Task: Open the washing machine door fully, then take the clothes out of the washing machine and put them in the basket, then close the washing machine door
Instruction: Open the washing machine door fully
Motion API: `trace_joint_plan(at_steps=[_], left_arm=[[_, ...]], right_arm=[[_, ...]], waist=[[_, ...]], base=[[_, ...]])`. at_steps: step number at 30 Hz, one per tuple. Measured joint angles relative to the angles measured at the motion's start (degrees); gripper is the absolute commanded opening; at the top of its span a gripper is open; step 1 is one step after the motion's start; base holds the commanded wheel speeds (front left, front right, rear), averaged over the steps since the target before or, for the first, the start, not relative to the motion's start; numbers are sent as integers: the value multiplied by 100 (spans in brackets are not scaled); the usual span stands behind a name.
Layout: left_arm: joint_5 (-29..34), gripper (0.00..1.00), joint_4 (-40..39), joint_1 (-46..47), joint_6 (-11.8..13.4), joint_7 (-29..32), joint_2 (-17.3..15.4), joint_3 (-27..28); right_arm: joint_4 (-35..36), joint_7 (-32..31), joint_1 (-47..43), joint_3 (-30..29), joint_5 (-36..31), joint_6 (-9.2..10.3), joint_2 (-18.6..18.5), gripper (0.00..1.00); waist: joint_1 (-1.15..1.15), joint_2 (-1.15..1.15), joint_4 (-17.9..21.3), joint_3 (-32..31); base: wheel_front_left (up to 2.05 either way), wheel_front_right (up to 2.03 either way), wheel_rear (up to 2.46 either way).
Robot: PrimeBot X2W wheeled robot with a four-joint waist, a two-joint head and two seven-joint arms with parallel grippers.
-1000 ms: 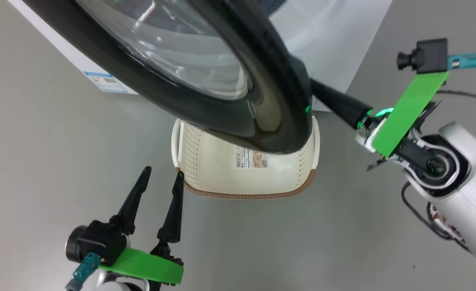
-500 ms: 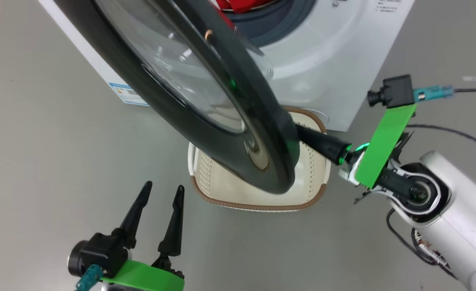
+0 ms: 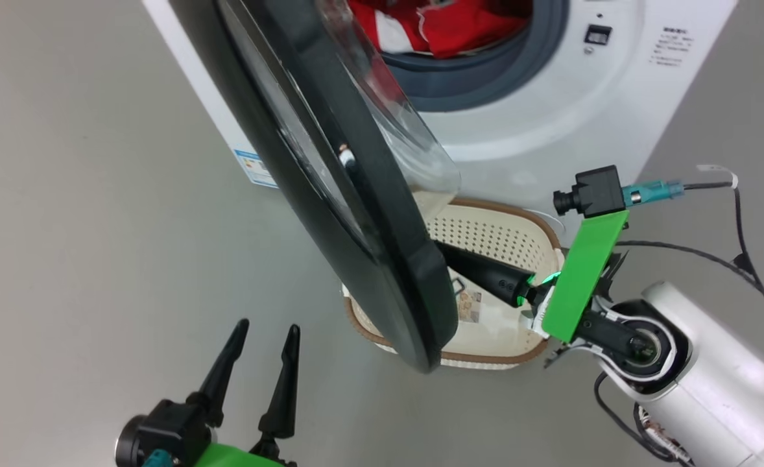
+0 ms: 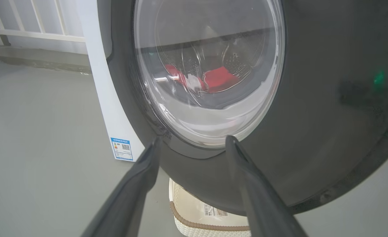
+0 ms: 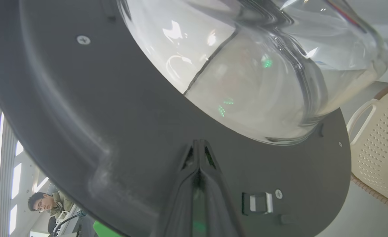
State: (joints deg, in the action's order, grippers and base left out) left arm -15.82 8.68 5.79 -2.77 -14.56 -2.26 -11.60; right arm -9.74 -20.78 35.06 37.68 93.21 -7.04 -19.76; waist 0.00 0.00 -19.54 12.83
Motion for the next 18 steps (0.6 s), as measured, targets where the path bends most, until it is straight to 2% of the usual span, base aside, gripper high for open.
trace_joint_plan(at_steps=[18], left_arm=[[1, 100, -3, -263, 77, 0, -7, -68]], right_arm=[[-45, -182, -346, -12, -107, 0, 397, 0]], waist=[[0, 0, -511, -430]], base=[[0, 0, 0]])
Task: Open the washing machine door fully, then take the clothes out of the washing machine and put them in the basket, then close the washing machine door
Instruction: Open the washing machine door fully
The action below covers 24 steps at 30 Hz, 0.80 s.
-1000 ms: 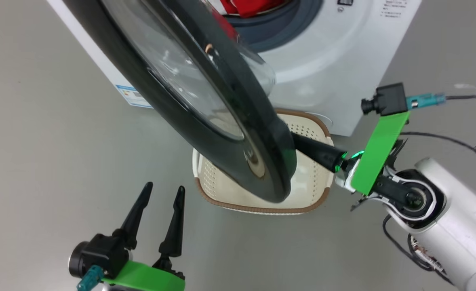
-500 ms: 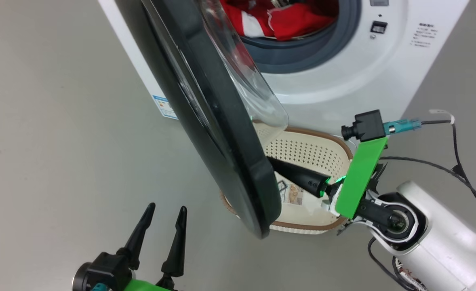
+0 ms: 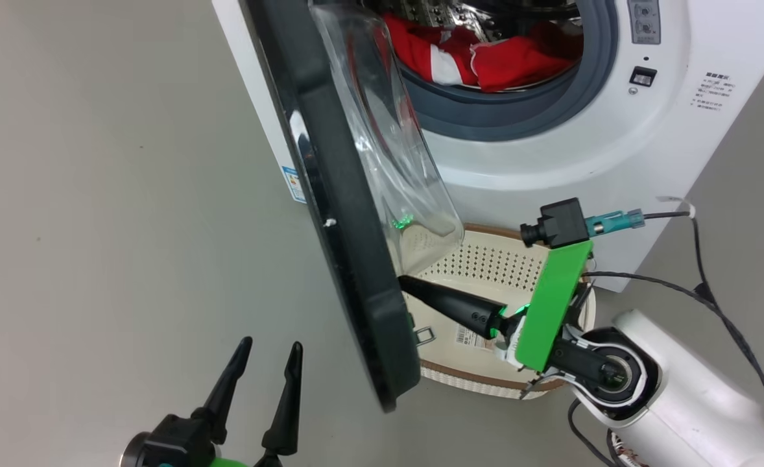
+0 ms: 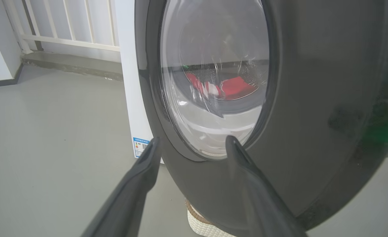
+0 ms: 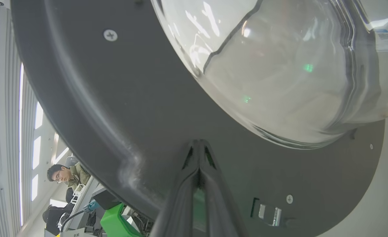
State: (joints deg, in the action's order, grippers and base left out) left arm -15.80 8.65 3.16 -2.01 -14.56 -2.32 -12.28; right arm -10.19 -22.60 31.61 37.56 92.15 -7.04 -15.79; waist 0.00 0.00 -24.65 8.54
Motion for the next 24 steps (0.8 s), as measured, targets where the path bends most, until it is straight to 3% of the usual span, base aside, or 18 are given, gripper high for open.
trace_joint_plan(at_steps=[24], left_arm=[[0, 100, -13, -91, 124, 0, -4, 77]], right_arm=[[-21, -111, -237, -18, -51, 0, 386, 0]], waist=[[0, 0, -349, -229]], base=[[0, 0, 0]])
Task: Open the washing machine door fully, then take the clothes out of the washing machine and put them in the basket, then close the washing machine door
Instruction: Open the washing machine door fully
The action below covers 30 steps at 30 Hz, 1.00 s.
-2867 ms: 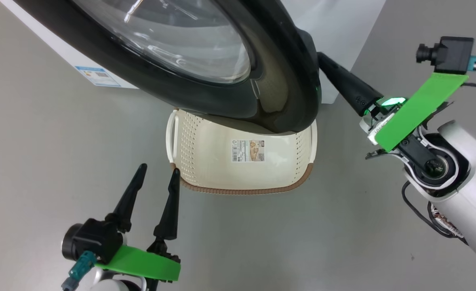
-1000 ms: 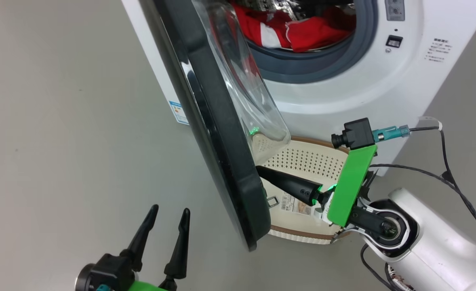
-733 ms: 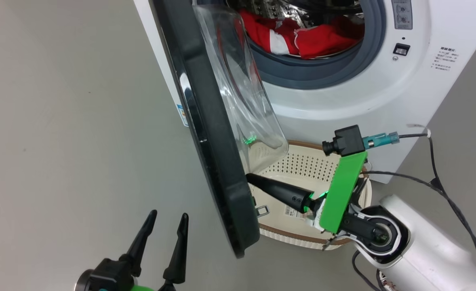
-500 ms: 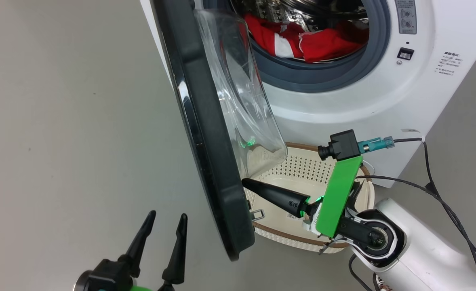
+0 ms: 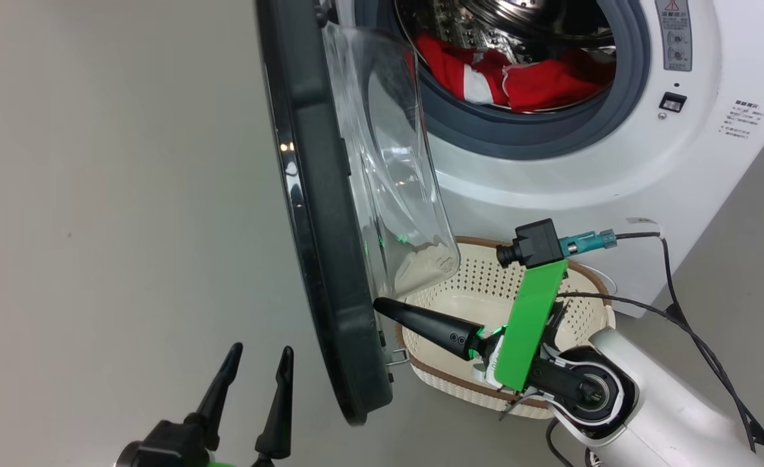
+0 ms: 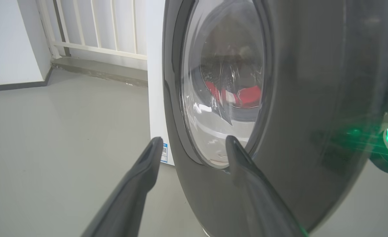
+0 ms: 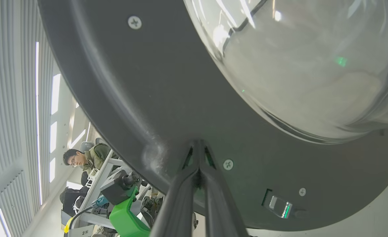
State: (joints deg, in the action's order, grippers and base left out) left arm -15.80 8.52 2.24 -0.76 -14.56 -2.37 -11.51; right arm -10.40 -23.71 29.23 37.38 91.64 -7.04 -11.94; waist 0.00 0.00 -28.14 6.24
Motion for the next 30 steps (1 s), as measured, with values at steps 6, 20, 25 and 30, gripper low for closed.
trace_joint_plan(at_steps=[6, 20, 25, 30], left_arm=[[0, 100, -16, -46, 31, 0, -1, 20], [0, 100, -57, -124, 32, 0, -2, 63], [0, 100, -23, -123, 32, 0, -2, 64], [0, 100, 40, -122, 31, 0, -3, 99]], right_arm=[[-7, -1, -9, -2, -11, 0, 77, 0], [-11, 38, -93, -63, -125, 0, 143, 5], [-12, 253, -222, -143, -249, -1, 120, 89], [-94, 504, -525, -154, -268, -1, 14, 100]], waist=[[0, 0, -40, -34], [0, 0, -37, -42], [0, 0, -17, -71], [0, 0, 41, -97]], base=[[0, 0, 0], [0, 0, 0], [0, 0, 0], [0, 0, 0]])
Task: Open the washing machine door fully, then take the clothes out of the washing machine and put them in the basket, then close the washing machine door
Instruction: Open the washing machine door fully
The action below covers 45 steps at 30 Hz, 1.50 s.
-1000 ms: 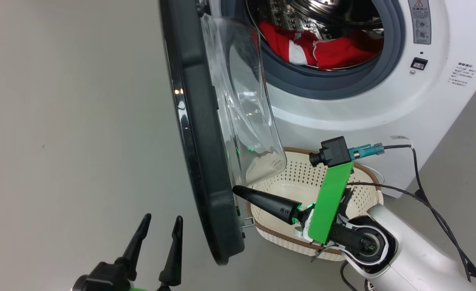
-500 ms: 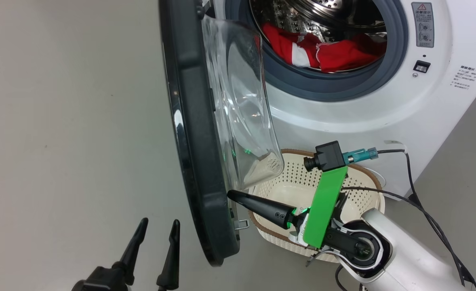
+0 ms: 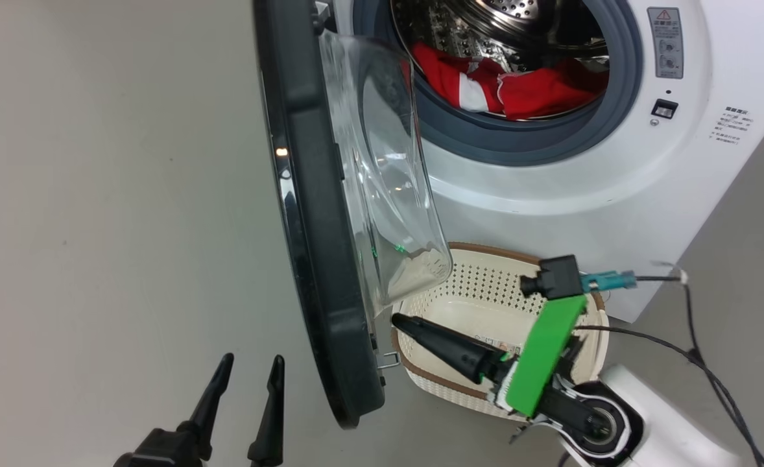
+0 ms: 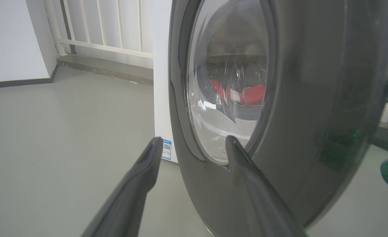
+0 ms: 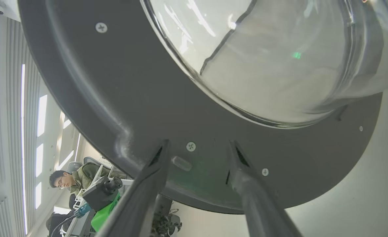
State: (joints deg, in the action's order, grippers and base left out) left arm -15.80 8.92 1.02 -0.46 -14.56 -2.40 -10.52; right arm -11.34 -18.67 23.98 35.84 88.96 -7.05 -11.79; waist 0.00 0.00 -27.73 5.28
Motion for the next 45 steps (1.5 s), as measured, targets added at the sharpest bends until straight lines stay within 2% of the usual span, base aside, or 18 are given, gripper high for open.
trace_joint_plan(at_steps=[14, 32, 39, 45], left_arm=[[15, 100, 77, 2, -14, 0, 1, 144], [19, 100, 96, -1, -18, 0, 0, 277], [62, 100, 102, -2, -65, 0, 0, 311], [62, 100, 108, -3, -65, 0, 1, 331]], right_arm=[[-254, 957, -474, -9, -300, 0, -490, 100], [-519, 2328, -1137, 4, -342, 0, -904, 100], [-882, 3056, -1212, 118, -836, 0, -1152, 100], [-1168, 3283, -1209, 209, -1551, 0, -1169, 100]], waist=[[0, 0, 254, -24], [0, 0, 402, -99], [0, 0, 452, -110], [0, 0, 489, -95]], base=[[0, 0, 0], [0, 0, 0], [0, 0, 0], [0, 0, 0]])
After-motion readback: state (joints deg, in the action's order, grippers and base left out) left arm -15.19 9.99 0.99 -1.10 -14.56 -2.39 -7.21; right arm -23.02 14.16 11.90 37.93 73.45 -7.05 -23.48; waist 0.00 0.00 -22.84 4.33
